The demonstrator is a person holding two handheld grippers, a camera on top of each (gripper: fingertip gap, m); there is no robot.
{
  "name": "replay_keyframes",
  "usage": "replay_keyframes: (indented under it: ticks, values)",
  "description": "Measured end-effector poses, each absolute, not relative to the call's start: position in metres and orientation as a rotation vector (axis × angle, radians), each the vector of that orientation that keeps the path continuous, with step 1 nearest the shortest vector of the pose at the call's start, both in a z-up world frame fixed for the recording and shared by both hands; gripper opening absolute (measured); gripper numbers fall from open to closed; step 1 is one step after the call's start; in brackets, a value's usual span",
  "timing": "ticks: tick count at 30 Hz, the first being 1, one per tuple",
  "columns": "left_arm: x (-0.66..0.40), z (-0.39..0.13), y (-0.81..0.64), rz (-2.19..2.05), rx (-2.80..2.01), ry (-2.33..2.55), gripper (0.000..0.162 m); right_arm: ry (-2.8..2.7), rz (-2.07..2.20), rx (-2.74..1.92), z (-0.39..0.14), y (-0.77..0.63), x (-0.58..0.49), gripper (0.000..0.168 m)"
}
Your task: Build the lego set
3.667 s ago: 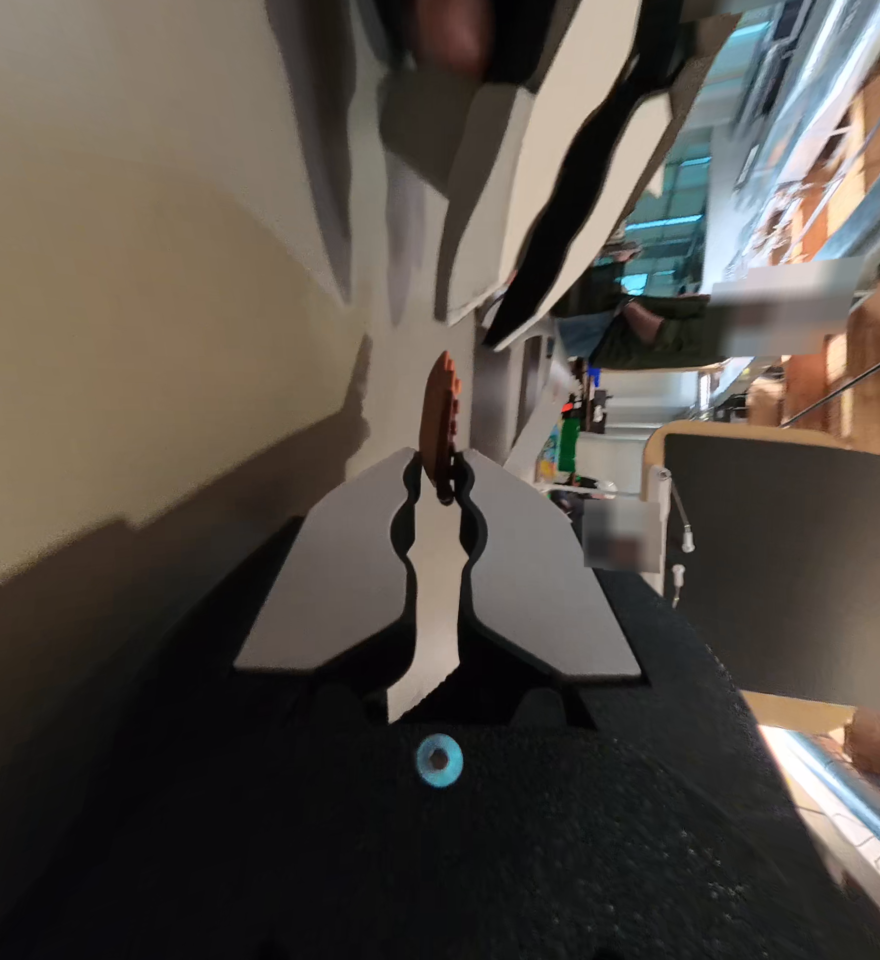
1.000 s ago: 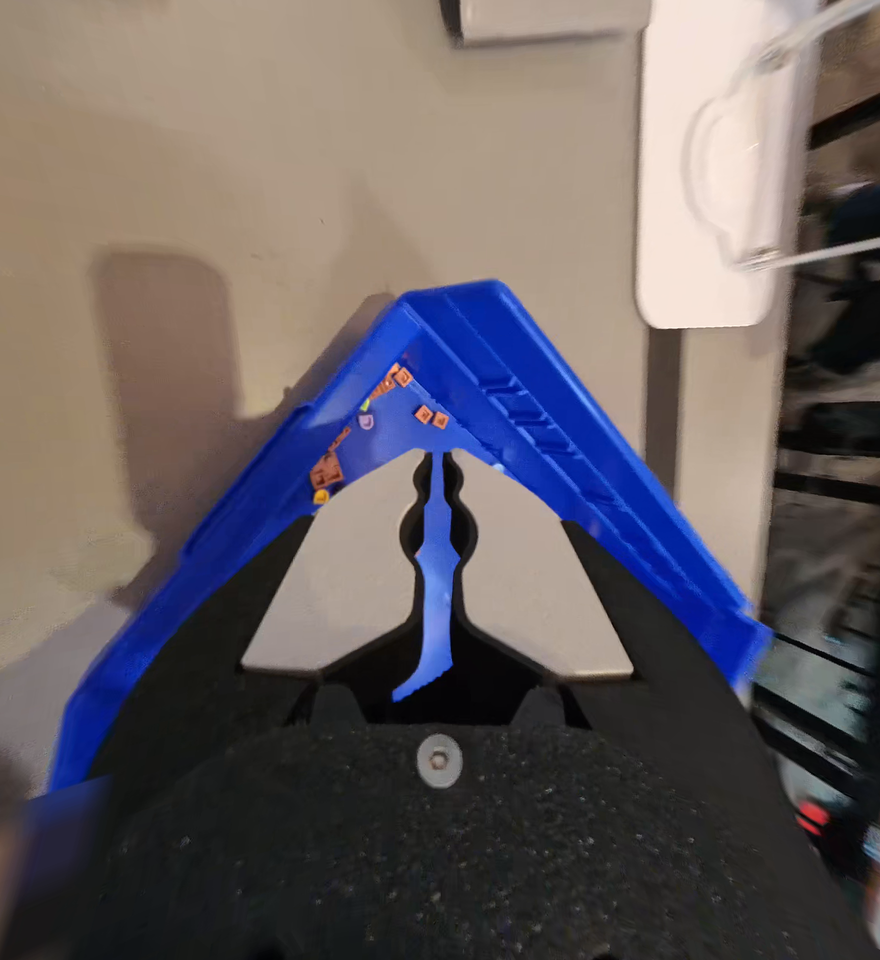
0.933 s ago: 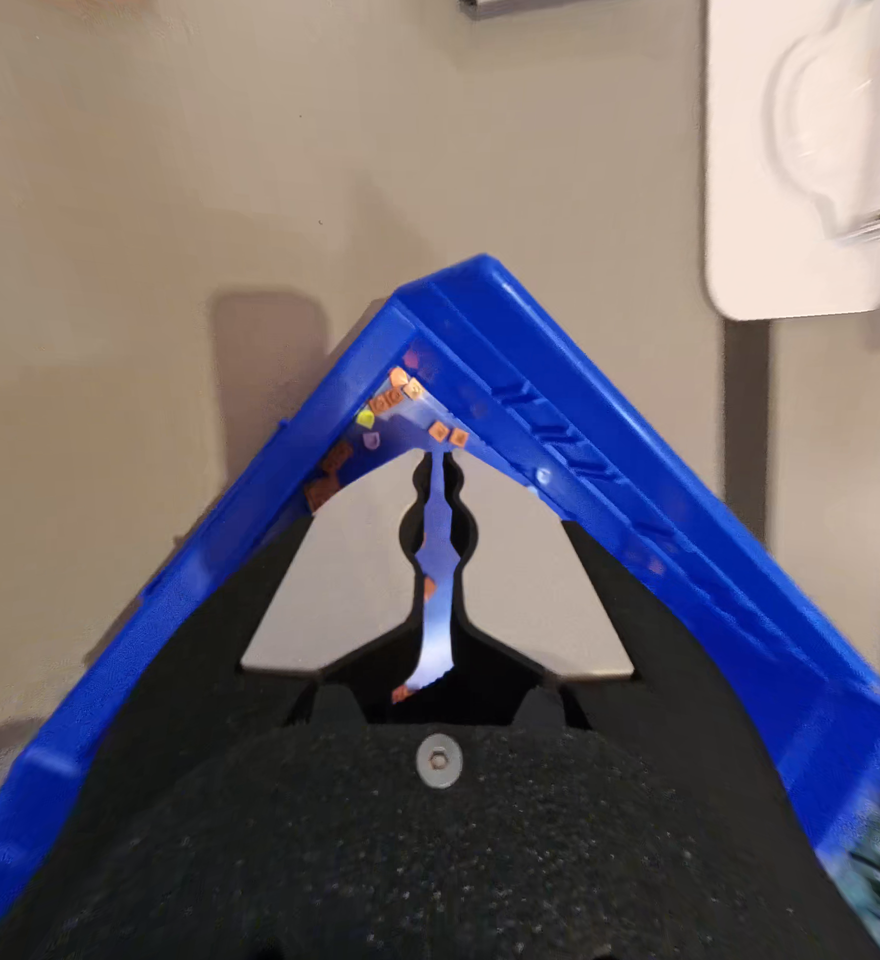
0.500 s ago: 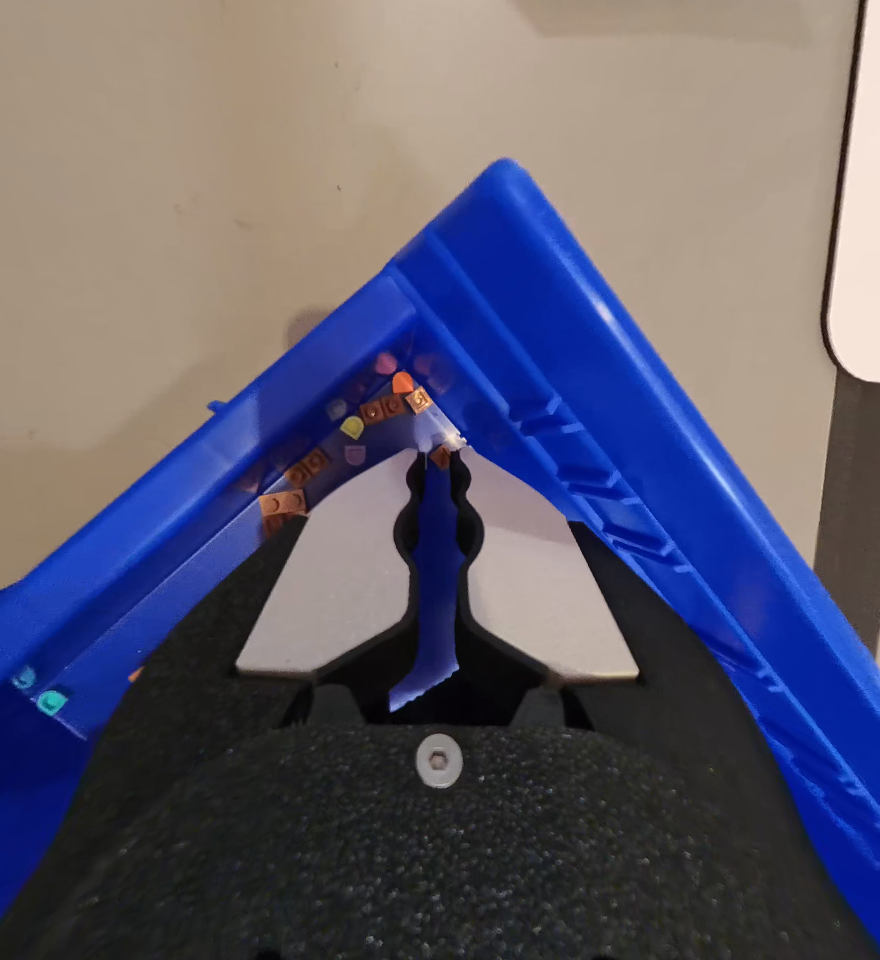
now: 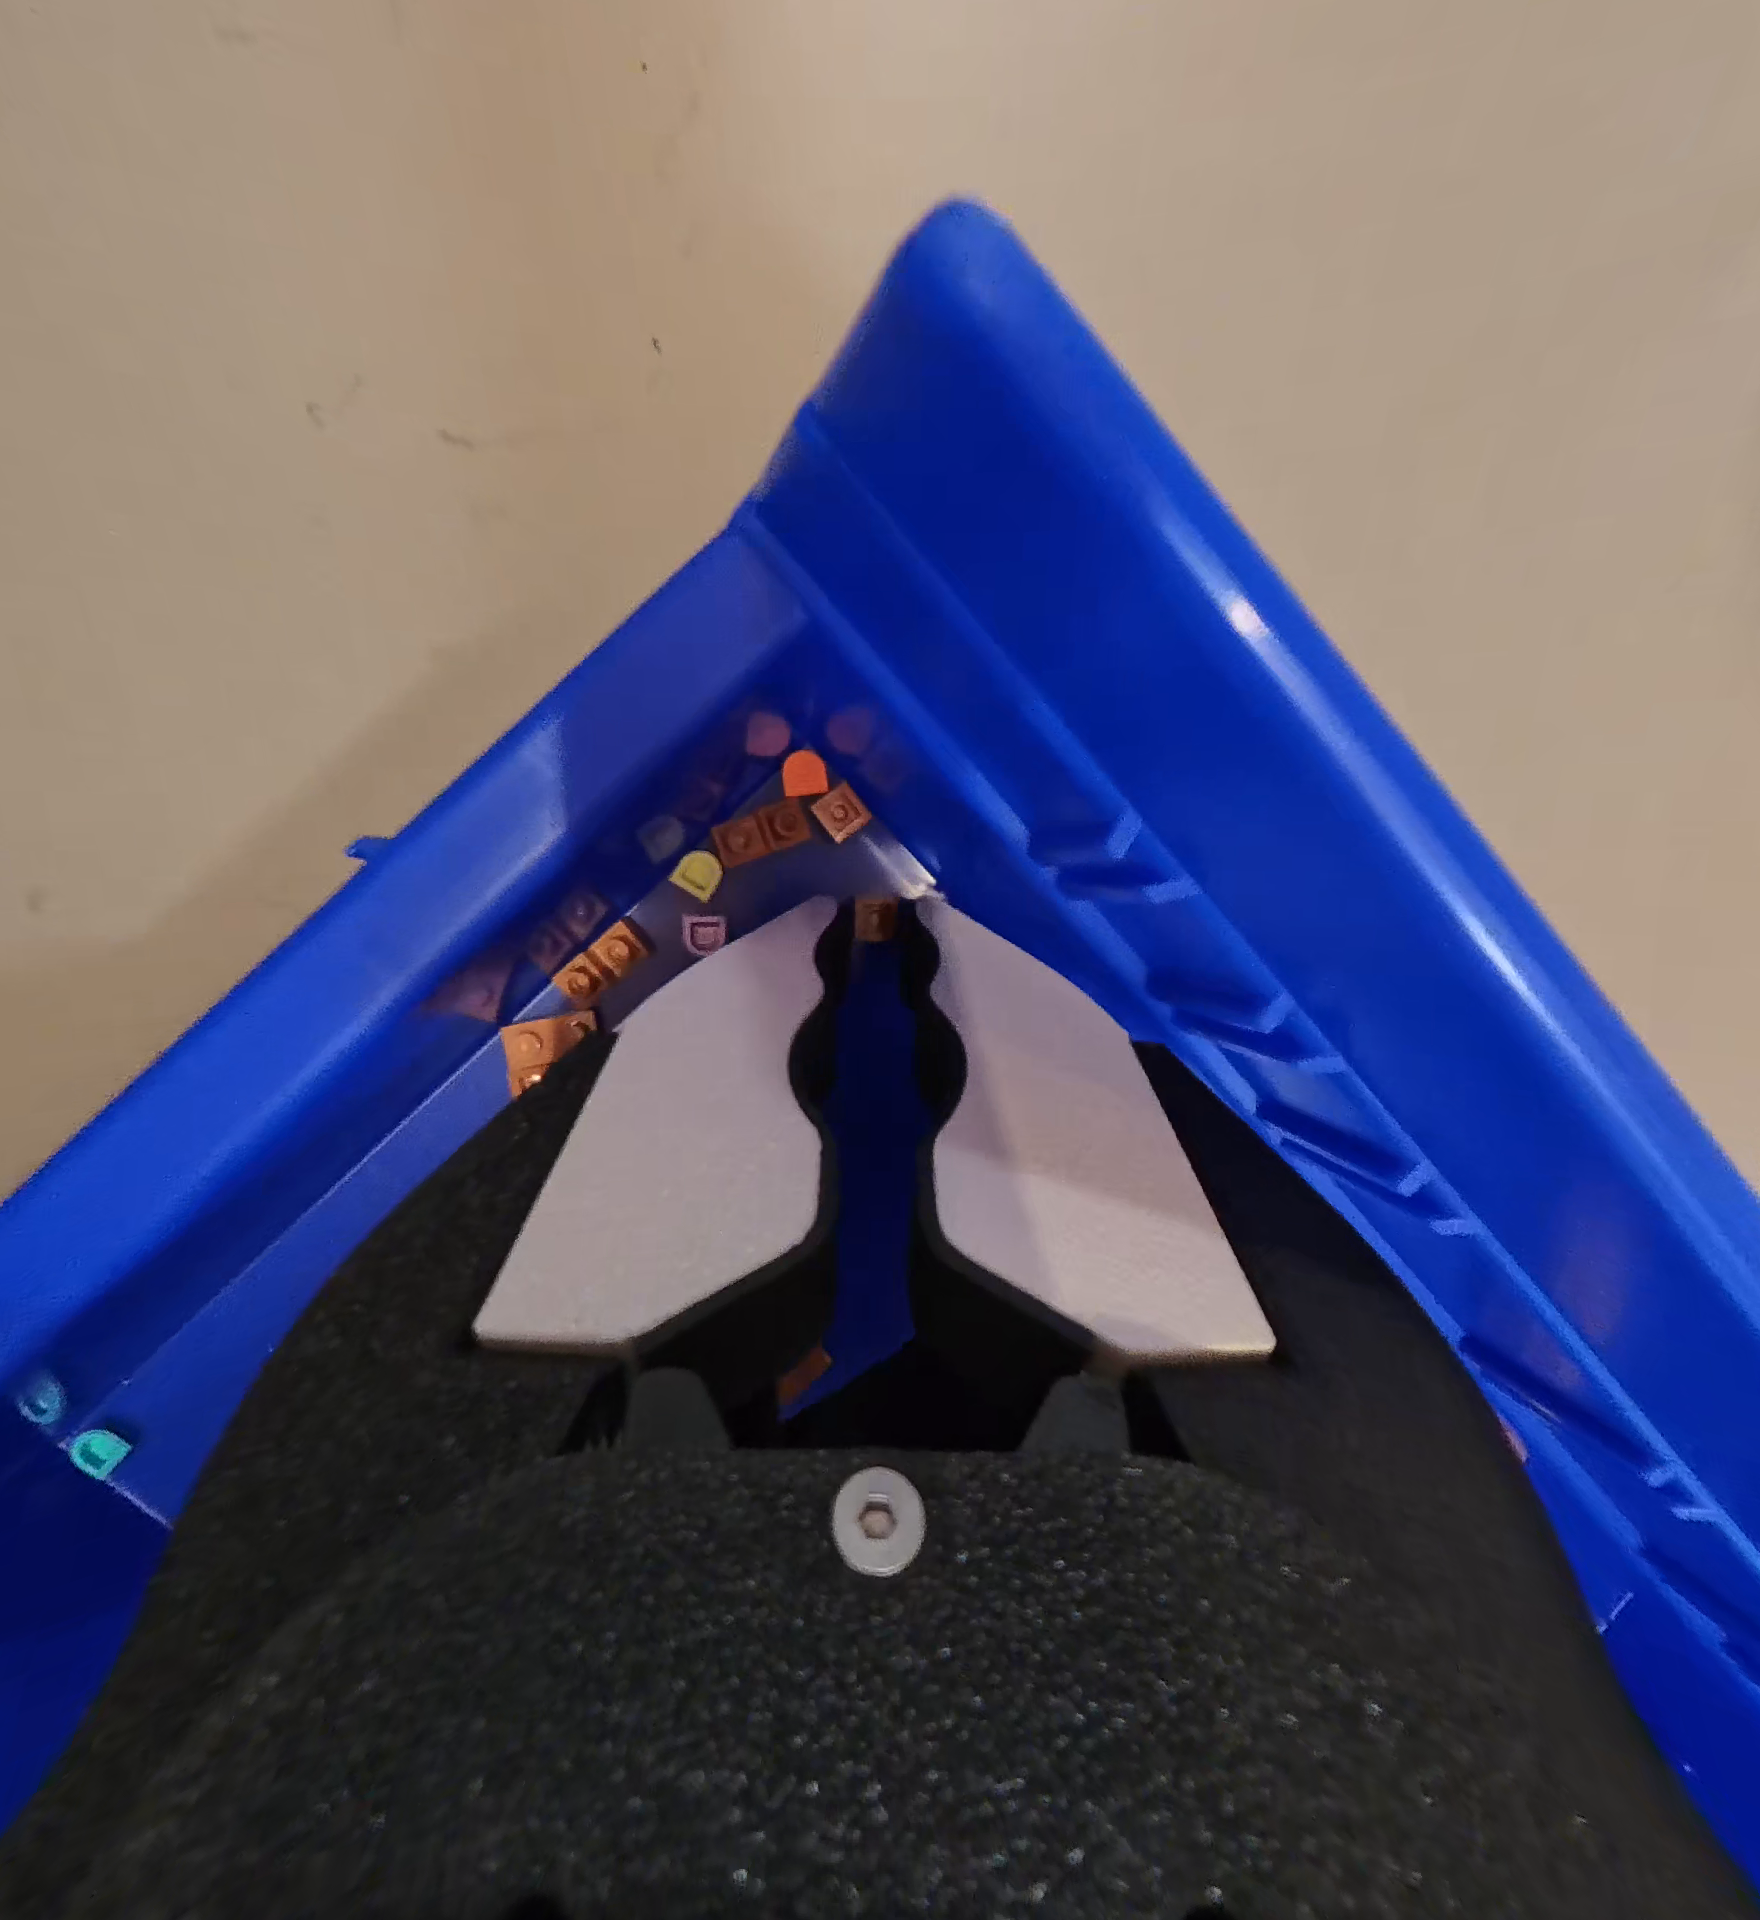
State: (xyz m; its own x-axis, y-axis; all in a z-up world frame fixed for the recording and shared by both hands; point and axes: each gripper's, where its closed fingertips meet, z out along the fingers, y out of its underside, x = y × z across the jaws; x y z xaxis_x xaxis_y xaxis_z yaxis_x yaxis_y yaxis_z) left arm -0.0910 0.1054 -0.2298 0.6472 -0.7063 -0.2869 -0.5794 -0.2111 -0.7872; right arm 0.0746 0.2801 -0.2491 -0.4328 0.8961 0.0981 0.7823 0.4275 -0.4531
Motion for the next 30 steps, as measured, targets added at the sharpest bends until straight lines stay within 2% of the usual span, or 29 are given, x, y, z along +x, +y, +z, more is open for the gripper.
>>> replay_keyframes:
  ticks: [6,12,18,22,26,30]
  values:
    - [-0.091,-0.229,0.106,-0.165,-1.895,1.010,0.023,-2.355,0.411,-1.445,-0.244,0.284,0.080,0.008]
    - [-0.091,-0.229,0.105,-0.164,-1.896,1.015,0.023,-2.182,0.335,-1.570,-0.189,0.273,0.089,0.008]
    - [-0.091,-0.233,0.104,-0.147,-1.909,1.038,0.023,-2.106,0.216,-1.708,-0.157,0.177,0.082,0.008]
    - [-0.091,-0.234,0.103,-0.139,-1.909,1.043,0.023,-2.078,0.256,-1.662,-0.179,0.111,0.063,0.008]
    - [-0.091,-0.234,0.103,-0.136,-1.909,1.041,0.023,-1.996,0.429,-1.734,-0.224,0.085,0.038,0.008]
    - [-0.091,-0.234,0.103,-0.134,-1.907,1.042,0.023,-1.932,0.551,-1.789,-0.247,0.077,0.021,0.008]
